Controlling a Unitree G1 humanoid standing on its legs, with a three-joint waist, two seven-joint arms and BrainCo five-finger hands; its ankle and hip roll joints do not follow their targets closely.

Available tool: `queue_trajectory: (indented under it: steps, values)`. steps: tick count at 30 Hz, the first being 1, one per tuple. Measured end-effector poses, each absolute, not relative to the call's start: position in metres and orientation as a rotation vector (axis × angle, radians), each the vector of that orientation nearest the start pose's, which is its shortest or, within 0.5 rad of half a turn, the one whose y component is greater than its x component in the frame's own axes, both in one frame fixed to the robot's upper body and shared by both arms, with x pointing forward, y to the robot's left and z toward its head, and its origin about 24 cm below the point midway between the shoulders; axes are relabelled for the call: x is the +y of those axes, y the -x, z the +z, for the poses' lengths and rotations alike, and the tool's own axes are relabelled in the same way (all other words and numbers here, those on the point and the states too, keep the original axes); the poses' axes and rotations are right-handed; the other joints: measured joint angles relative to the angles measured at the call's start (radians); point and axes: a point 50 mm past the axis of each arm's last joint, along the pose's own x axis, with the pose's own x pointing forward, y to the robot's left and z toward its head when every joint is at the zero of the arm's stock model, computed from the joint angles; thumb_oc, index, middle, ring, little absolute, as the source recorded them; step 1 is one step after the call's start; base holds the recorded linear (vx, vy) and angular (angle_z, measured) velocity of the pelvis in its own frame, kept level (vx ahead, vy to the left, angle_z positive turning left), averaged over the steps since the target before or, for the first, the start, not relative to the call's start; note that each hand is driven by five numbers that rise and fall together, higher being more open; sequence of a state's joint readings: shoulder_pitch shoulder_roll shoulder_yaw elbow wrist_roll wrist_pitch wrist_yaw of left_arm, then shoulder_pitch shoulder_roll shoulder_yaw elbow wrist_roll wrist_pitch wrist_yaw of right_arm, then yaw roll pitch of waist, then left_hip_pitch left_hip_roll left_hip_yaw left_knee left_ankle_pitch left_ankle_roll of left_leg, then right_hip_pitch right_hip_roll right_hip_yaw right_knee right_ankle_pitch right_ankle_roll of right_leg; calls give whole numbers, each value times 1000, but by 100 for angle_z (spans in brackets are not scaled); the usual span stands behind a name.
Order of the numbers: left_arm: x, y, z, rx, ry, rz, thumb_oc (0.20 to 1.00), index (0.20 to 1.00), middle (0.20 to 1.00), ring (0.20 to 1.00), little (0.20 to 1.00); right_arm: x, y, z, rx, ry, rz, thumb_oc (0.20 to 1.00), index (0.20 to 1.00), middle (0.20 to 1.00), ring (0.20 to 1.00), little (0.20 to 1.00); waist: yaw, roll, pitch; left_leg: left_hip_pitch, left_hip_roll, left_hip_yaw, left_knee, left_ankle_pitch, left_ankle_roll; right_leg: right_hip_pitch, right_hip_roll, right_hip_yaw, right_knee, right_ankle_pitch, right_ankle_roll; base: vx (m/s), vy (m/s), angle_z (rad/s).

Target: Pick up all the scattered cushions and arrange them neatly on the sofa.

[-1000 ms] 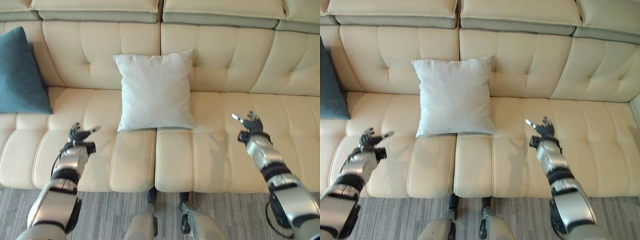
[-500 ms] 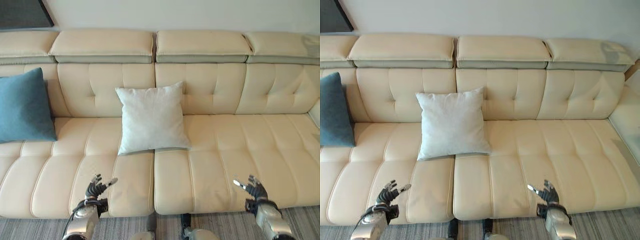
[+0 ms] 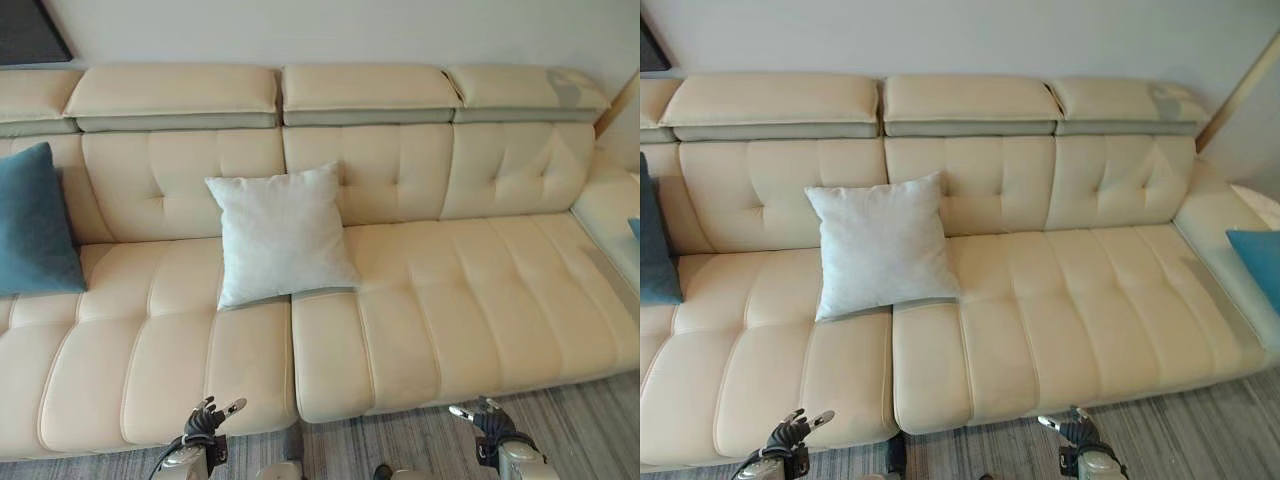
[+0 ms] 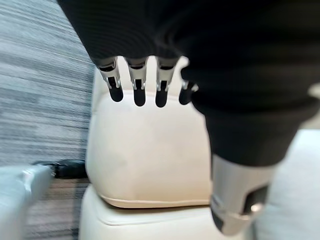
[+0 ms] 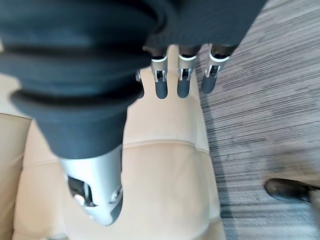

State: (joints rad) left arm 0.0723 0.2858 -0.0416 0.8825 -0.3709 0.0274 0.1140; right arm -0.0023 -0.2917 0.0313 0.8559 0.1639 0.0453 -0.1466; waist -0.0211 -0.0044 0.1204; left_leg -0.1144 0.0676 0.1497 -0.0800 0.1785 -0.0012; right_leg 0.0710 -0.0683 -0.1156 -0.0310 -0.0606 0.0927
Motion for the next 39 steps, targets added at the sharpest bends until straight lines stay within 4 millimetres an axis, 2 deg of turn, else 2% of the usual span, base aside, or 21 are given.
queue_trajectory:
  steps: [1, 3, 4, 5, 6, 7, 8, 9, 10, 12, 14, 15, 18, 19, 21, 24, 27, 28, 30, 36, 39]
  values:
    - [247, -128, -134, 954, 29, 367, 1000, 1000, 1000, 1000, 1000, -260, -159, -116, 878, 219, -317, 1000, 1000, 1000, 1000, 1000, -2, 28, -2, -6, 20, -5, 0, 18, -15, 9, 26, 1, -35, 22, -19, -236, -202, 3]
    - [241, -128, -135, 957, 39, 360, 1000, 1000, 1000, 1000, 1000, -262, -155, -117, 890, 235, -324, 1000, 1000, 1000, 1000, 1000, -1, 52, -4, -8, 43, -16, 2, 30, -33, 20, 52, 2, -51, 34, -37, -363, -269, 6]
    - [236, -123, -138, 974, 43, 351, 1000, 1000, 1000, 1000, 1000, -264, -151, -118, 895, 248, -332, 1000, 1000, 1000, 1000, 1000, 0, 63, -2, -23, 68, -38, 21, 52, -56, 21, 90, -7, -45, 41, -62, -478, -331, 36]
    - [235, -131, -136, 955, 36, 335, 1000, 1000, 1000, 1000, 1000, -265, -149, -118, 895, 251, -336, 1000, 1000, 1000, 1000, 1000, -17, 66, -1, -56, 72, -58, 49, 73, -85, 10, 94, -25, -36, 32, -78, -300, -192, 48]
    - [233, -134, -135, 948, 32, 325, 1000, 1000, 1000, 1000, 1000, -265, -149, -118, 894, 261, -332, 1000, 1000, 1000, 1000, 1000, -15, 62, 2, -67, 75, -73, 46, 113, -105, -3, 100, -31, -21, 29, -89, -243, -152, 44]
    - [232, -144, -131, 917, 32, 312, 1000, 1000, 1000, 1000, 1000, -263, -152, -117, 886, 277, -313, 1000, 1000, 1000, 1000, 1000, -10, 36, 14, -72, 77, -91, 8, 207, -163, -30, 93, -45, -1, 37, -119, -178, -119, 17]
    - [231, -146, -130, 912, 30, 307, 1000, 1000, 1000, 1000, 1000, -263, -153, -116, 877, 277, -313, 1000, 1000, 1000, 1000, 1000, -9, 20, 23, -69, 69, -95, 4, 205, -161, -34, 85, -48, -5, 46, -138, -151, -103, -8]
    - [232, -146, -130, 914, 27, 306, 1000, 1000, 1000, 1000, 1000, -262, -159, -114, 860, 278, -310, 1000, 1000, 1000, 1000, 1000, -7, -9, 27, -43, 36, -90, 30, 132, -162, -37, 64, -44, -22, 65, -171, -121, -76, -17]
    - [232, -146, -130, 914, 26, 307, 1000, 1000, 1000, 1000, 1000, -261, -162, -112, 847, 280, -306, 1000, 1000, 1000, 1000, 1000, -7, -27, 26, -25, 3, -78, 59, 62, -128, -35, 50, -37, -32, 81, -163, -104, -57, -16]
    - [231, -151, -128, 899, 24, 299, 1000, 1000, 1000, 1000, 1000, -266, -166, -107, 828, 312, -299, 1000, 1000, 1000, 1000, 1000, -31, -16, 35, 40, -32, -82, 55, -8, -83, -43, 58, -44, -49, 102, -145, -67, -32, 18]
    - [230, -160, -123, 866, 26, 289, 1000, 1000, 1000, 1000, 1000, -267, -168, -106, 826, 317, -298, 1000, 1000, 1000, 1000, 1000, -27, -8, 50, 50, -17, -86, 35, -8, -82, -48, 75, -43, -53, 104, -134, -40, -1, 7]
    - [229, -161, -122, 859, 26, 286, 1000, 1000, 1000, 1000, 1000, -266, -169, -106, 823, 321, -290, 1000, 1000, 1000, 1000, 1000, -27, -8, 52, 49, -16, -86, 36, -10, -81, -56, 75, -40, -56, 101, -141, -35, 6, -12]
    - [227, -158, -124, 869, 33, 282, 1000, 1000, 1000, 1000, 1000, -265, -173, -105, 812, 322, -278, 1000, 1000, 1000, 1000, 1000, -26, 13, 57, 51, -14, -86, 46, -29, -68, -58, 80, -20, -56, 99, -143, -36, 45, -18]
    - [225, -158, -124, 869, 37, 280, 1000, 1000, 1000, 1000, 1000, -265, -170, -105, 818, 324, -279, 1000, 1000, 1000, 1000, 1000, -30, 24, 62, 49, -11, -81, 57, -63, -78, -61, 78, -21, -57, 110, -141, -42, 89, -16]
    - [224, -153, -127, 882, 41, 279, 1000, 1000, 1000, 1000, 1000, -264, -167, -107, 827, 320, -274, 1000, 1000, 1000, 1000, 1000, -25, 48, 61, 47, -10, -83, 65, -107, -41, -57, 81, -18, -50, 121, -128, -10, 90, -13]
    - [224, -153, -127, 883, 20, 263, 1000, 1000, 1000, 1000, 1000, -265, -165, -108, 836, 319, -275, 1000, 1000, 1000, 1000, 1000, -37, 57, 58, 71, -27, -83, -7, -102, -23, -62, 63, -17, -51, 127, -103, -5, 88, 8]
    - [224, -149, -129, 899, 8, 256, 1000, 1000, 1000, 1000, 1000, -265, -164, -108, 836, 319, -275, 1000, 1000, 1000, 1000, 1000, -45, 57, 48, 82, -38, -83, -8, -97, -14, -54, 50, -15, -55, 126, -89, -47, 109, 0]
    - [222, -147, -129, 904, -2, 242, 1000, 1000, 1000, 1000, 1000, -264, -163, -109, 838, 317, -275, 1000, 1000, 1000, 1000, 1000, -46, 56, 44, 85, -44, -81, -6, -97, -13, -57, 45, -6, -55, 133, -72, -74, 154, -8]
    - [220, -145, -131, 913, -2, 231, 1000, 1000, 1000, 1000, 1000, -263, -165, -109, 835, 316, -273, 1000, 1000, 1000, 1000, 1000, -46, 55, 40, 91, -47, -71, -7, -100, -10, -57, 44, 6, -56, 134, -69, -58, 116, -21]
    - [220, -146, -130, 914, -8, 222, 1000, 1000, 1000, 1000, 1000, -259, -158, -114, 856, 296, -273, 1000, 1000, 1000, 1000, 1000, -71, 26, 24, 126, -57, 11, -1, -105, 10, -63, 42, 93, -50, 165, -62, -112, 119, -42]
    - [225, -156, -126, 890, -50, 212, 1000, 1000, 1000, 1000, 1000, -251, -167, -112, 834, 275, -264, 1000, 1000, 1000, 1000, 1000, -76, 4, 28, 127, -53, 113, -4, -125, 22, -118, 49, 178, -45, 210, -24, -139, 54, -134]
